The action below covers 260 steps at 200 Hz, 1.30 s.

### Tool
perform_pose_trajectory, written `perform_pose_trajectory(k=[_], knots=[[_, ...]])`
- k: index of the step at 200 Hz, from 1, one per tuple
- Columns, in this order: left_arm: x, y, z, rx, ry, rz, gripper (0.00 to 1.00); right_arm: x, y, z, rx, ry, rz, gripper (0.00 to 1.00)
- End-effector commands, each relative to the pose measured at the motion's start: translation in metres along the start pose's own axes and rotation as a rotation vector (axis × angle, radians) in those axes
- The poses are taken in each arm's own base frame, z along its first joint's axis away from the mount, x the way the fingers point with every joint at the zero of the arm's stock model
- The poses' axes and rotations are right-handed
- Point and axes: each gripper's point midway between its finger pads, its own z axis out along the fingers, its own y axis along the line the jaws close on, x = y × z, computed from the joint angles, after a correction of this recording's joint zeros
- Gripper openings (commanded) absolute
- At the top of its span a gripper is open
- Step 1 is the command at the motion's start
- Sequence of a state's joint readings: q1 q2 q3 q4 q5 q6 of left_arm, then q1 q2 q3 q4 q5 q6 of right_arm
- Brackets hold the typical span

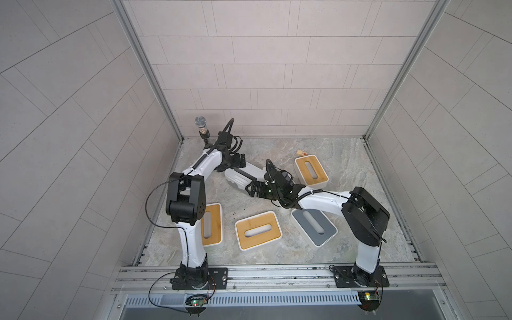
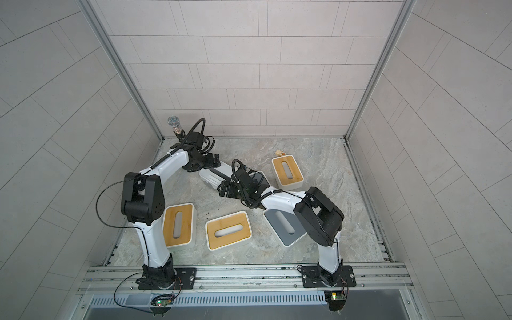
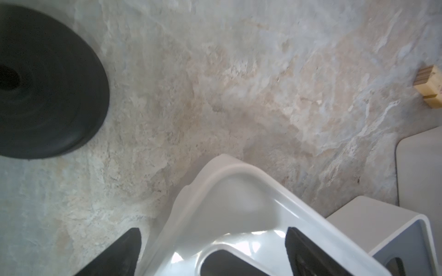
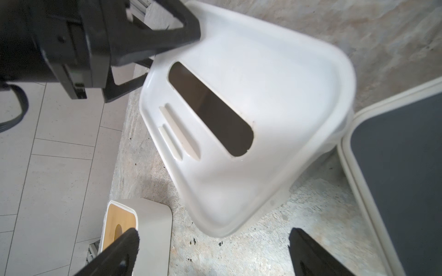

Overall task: Stack the tissue boxes
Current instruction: Adjust the tissue box at the center of the board.

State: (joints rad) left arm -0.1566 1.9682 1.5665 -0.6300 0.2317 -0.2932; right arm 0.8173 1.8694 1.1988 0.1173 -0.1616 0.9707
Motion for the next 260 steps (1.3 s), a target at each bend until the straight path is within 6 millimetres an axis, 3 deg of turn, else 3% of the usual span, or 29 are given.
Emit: perform_pose_trajectory(k=[1,72,138,235,260], knots=[[0.021,-0.002,-0.015,0.016,0.042,-0.055,1.00,-0.005,-0.006,-0.004,0.047,-0.011,-0.008,0.99],[0.052,-0.016,-0.027,0.111,0.016,-0.168,1.00,-0.013,-0.031,-0.021,0.093,0.005,-0.027,0.99],[0.074,-0.055,-0.025,0.206,-0.019,-0.215,1.00,-0.021,-0.059,-0.051,0.131,0.024,-0.054,0.99],[0.084,-0.079,-0.029,0.260,-0.071,-0.263,1.00,-0.011,-0.101,-0.080,0.135,0.141,-0.036,0.99],[0.083,-0.083,-0.029,0.262,-0.074,-0.257,1.00,-0.011,-0.102,-0.085,0.131,0.149,-0.048,0.99]])
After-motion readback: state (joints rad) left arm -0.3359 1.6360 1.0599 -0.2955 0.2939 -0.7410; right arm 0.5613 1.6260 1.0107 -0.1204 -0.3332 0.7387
